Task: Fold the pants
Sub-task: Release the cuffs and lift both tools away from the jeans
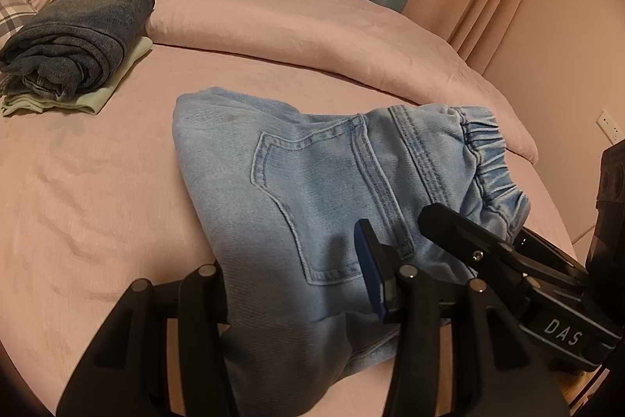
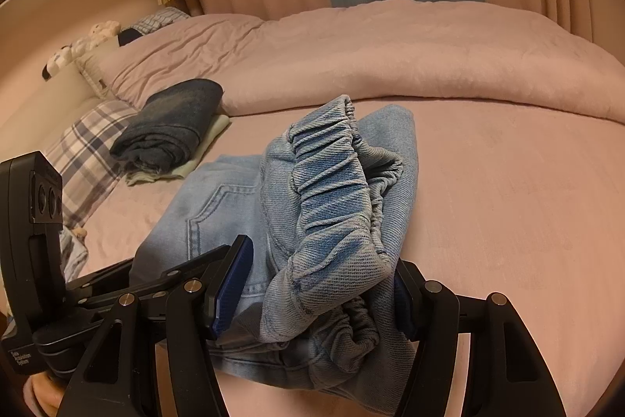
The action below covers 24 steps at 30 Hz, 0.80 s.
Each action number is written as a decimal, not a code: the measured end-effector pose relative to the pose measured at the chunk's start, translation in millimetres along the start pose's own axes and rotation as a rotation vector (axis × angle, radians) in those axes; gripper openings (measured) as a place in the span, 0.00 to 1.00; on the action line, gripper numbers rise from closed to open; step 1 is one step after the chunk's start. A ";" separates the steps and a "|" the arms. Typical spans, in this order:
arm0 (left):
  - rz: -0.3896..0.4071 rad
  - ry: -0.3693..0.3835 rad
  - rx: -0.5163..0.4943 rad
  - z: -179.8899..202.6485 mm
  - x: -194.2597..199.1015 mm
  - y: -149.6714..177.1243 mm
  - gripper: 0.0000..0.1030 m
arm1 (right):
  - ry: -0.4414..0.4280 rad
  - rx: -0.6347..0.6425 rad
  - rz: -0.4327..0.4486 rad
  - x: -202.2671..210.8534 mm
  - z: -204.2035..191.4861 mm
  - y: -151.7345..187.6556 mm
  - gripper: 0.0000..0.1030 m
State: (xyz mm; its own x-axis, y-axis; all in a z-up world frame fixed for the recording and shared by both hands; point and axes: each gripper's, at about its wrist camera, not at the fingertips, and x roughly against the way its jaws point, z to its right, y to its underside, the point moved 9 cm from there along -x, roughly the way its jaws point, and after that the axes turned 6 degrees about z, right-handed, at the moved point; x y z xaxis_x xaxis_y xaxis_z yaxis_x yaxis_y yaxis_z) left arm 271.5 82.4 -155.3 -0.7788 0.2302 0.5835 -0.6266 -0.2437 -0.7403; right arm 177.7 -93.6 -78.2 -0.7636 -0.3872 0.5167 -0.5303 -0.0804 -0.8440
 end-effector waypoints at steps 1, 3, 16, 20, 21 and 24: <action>0.000 -0.001 0.000 -0.7 -1.9 -1.8 0.45 | 0.001 0.003 0.002 -3.3 0.8 -2.8 0.63; 0.000 -0.002 0.000 -1.8 -5.9 -4.2 0.45 | 0.002 0.009 0.003 -8.7 1.9 -6.3 0.63; -0.049 -0.047 0.010 -20.2 -32.4 1.4 0.50 | 0.031 -0.002 -0.079 -39.4 19.9 8.8 0.63; -0.052 -0.127 0.002 -37.3 -26.1 1.0 0.58 | 0.034 -0.100 -0.121 -34.6 43.8 14.9 0.64; -0.045 -0.142 0.001 -40.9 -21.4 -0.2 0.60 | 0.039 -0.114 -0.127 -29.3 51.1 15.5 0.65; 0.013 -0.180 -0.019 -46.1 -2.4 -7.8 0.66 | 0.049 -0.147 -0.084 -5.6 63.3 10.9 0.69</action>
State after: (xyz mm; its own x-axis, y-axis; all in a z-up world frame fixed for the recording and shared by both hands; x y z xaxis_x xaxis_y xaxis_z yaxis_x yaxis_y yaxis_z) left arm 279.6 127.3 -166.4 -0.7806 0.0543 0.6227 -0.6169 -0.2273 -0.7535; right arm 199.5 -150.4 -99.4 -0.7294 -0.3388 0.5943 -0.6387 0.0263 -0.7690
